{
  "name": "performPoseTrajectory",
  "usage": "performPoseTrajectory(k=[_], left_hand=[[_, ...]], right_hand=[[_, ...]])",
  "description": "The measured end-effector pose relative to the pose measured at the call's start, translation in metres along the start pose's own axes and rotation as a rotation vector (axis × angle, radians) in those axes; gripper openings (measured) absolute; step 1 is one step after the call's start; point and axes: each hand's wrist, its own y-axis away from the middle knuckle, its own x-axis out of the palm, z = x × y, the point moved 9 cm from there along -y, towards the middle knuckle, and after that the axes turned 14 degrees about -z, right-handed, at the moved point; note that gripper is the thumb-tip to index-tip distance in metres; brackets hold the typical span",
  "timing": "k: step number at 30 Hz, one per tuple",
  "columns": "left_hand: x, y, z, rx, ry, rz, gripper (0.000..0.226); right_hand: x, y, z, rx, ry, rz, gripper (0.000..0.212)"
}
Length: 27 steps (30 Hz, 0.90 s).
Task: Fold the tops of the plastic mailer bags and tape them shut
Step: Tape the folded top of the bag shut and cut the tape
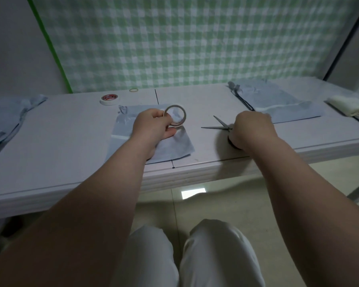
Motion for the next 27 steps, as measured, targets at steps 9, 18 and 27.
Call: performPoseTrajectory(k=[9, 18, 27], left_hand=[[-0.001, 0.0, -0.001, -0.091, 0.08, 0.016, 0.007], [0.0, 0.002, 0.0, -0.059, 0.052, 0.035, 0.011], [0.003, 0.004, -0.004, 0.124, -0.178, 0.021, 0.011]], right_hand=[[-0.014, 0.005, 0.011, -0.095, 0.06, 0.049, 0.007], [-0.015, 0.012, 0.025, -0.034, -0.148, -0.018, 0.034], [0.004, 0.001, 0.07, -0.086, -0.589, -0.024, 0.042]])
